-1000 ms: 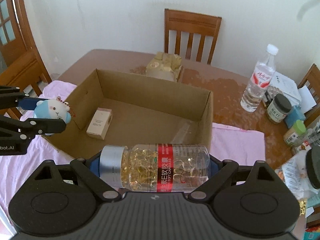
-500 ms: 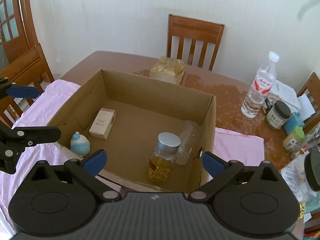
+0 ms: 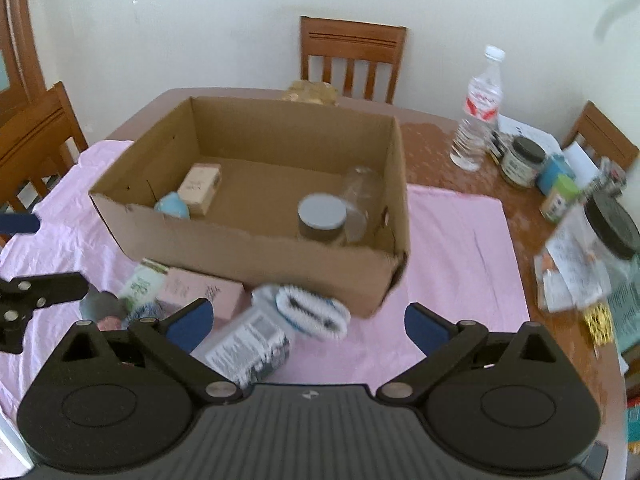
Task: Organize objects
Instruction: 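Withdraw both tools from the box back over the table items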
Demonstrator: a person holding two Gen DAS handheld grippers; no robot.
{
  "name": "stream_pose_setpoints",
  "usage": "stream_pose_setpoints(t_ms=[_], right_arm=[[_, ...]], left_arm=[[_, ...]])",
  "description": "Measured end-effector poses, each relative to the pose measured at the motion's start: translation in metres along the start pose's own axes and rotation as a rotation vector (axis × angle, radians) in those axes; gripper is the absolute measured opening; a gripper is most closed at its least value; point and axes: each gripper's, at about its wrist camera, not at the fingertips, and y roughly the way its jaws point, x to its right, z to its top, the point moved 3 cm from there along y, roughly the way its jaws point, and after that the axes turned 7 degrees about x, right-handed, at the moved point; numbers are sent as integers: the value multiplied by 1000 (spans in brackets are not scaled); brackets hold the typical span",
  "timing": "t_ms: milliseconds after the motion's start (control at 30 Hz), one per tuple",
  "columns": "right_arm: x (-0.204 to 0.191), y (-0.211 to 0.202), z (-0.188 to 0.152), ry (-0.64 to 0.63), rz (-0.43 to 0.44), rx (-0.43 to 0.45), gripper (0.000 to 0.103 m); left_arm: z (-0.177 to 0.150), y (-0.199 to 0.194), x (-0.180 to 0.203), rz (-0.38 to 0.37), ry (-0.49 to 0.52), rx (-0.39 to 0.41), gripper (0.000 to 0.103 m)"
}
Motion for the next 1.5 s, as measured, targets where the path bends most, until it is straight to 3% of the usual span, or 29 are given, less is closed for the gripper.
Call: stream_pose_setpoints(t_ms=[300,900,1333,1500], right_arm=[[3,-13,-41,81,-54,-12,103],[-6,-20,-89,126,-118,-95,103],[-1,11,-92,94,-53,-143,103],[8,18,-93,113,10,-160,103]], left_arm=[[-35,-13,-1,54,-57,-8,102],[-81,-9,-1,-14,-98,-83,102],[-86,1,-8,44,-223,-92,102],[-92,-1,-14,71,-221,-111,102]])
